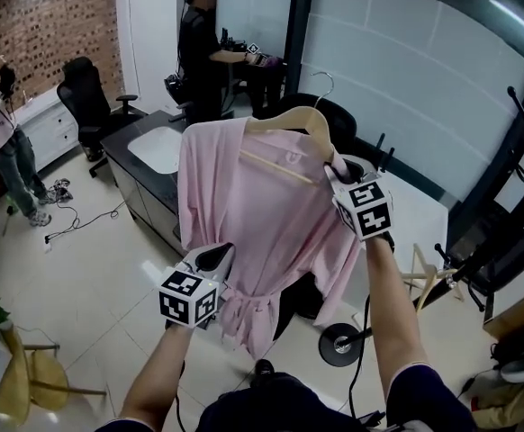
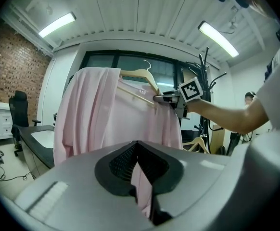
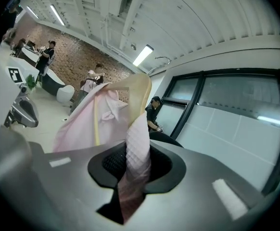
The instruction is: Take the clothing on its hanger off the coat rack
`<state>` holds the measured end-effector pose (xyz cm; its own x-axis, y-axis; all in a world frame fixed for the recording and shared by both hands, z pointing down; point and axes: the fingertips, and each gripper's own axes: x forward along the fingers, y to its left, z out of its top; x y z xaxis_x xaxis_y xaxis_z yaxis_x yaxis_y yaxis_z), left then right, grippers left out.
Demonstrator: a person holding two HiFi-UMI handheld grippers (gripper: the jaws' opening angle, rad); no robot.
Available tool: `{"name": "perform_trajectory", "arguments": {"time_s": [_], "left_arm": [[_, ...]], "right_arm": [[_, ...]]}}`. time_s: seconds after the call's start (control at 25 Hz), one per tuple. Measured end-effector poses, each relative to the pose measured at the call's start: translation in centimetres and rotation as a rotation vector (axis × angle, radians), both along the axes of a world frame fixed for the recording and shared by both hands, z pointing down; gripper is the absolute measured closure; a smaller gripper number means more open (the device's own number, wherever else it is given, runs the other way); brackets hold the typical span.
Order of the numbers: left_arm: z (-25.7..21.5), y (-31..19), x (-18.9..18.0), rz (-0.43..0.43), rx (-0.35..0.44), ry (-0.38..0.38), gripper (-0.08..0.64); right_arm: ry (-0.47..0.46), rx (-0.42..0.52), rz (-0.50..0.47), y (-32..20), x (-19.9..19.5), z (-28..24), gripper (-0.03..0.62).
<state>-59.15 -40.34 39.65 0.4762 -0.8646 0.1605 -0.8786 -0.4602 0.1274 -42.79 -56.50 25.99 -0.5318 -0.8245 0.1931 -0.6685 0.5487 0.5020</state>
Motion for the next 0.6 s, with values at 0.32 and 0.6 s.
{"name": "perform_trajectory", "arguments": {"time_s": [0.32,0.6], "left_arm": [[0.3,-6.9,3.0,-0.009,-0.019,-0.001,0.548],[1.7,-10.2,3.8,-0.020,-0.026,0.011,0.548]], "right_arm": [[-0.013,0.001,0.026,-8.7,4.0,-0.6,0.514],[-0.021,0.015,0.045,-12.9,6.1,-0.9,0.514]]}}
